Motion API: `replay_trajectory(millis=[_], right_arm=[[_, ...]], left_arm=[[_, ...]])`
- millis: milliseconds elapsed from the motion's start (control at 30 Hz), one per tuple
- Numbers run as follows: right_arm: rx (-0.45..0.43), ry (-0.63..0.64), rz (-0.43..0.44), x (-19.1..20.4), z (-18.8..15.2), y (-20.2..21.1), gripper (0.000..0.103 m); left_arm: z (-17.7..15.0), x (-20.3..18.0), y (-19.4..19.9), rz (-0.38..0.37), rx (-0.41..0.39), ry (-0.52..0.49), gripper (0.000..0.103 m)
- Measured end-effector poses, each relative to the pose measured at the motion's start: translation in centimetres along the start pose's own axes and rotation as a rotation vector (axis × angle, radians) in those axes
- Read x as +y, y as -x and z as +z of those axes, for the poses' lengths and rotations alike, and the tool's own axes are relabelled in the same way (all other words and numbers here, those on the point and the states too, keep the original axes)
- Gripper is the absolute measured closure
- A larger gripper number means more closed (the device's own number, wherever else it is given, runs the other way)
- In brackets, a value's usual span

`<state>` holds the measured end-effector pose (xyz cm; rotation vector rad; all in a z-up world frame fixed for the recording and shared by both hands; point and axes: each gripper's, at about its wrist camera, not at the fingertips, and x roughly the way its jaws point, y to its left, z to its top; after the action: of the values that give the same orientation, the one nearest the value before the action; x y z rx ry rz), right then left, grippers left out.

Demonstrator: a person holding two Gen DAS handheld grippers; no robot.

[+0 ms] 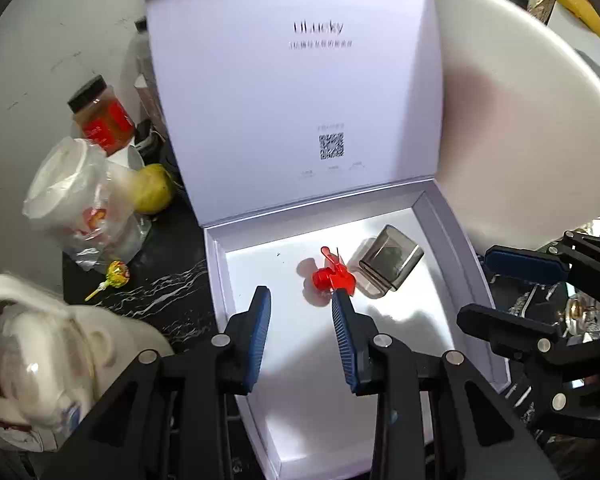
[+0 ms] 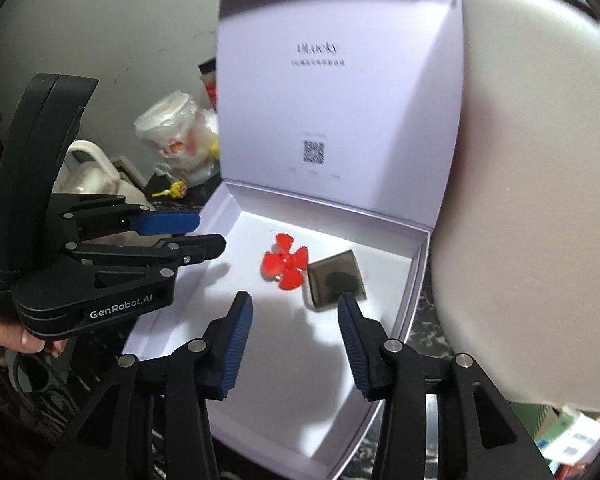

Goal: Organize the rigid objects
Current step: 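Withdraw both open grippers from the box back over the table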

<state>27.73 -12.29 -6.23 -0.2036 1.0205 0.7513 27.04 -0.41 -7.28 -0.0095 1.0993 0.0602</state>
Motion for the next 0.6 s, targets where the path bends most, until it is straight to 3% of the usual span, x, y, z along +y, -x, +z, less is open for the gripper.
replay_trajectory(millis=[233, 600], right_arm=[[-0.046, 0.001, -0.011, 2.1, -0.7, 3.4, 0.048], [-0.092, 0.013, -0.039, 5.5, -3.6, 8.1, 0.046]], left_arm=[[-1.8, -0.3, 3.9, -0.004, -0.039, 0.020, 0.072], [-5.3, -1.3, 10.0, 0.039, -0.117, 0.036, 0.072]])
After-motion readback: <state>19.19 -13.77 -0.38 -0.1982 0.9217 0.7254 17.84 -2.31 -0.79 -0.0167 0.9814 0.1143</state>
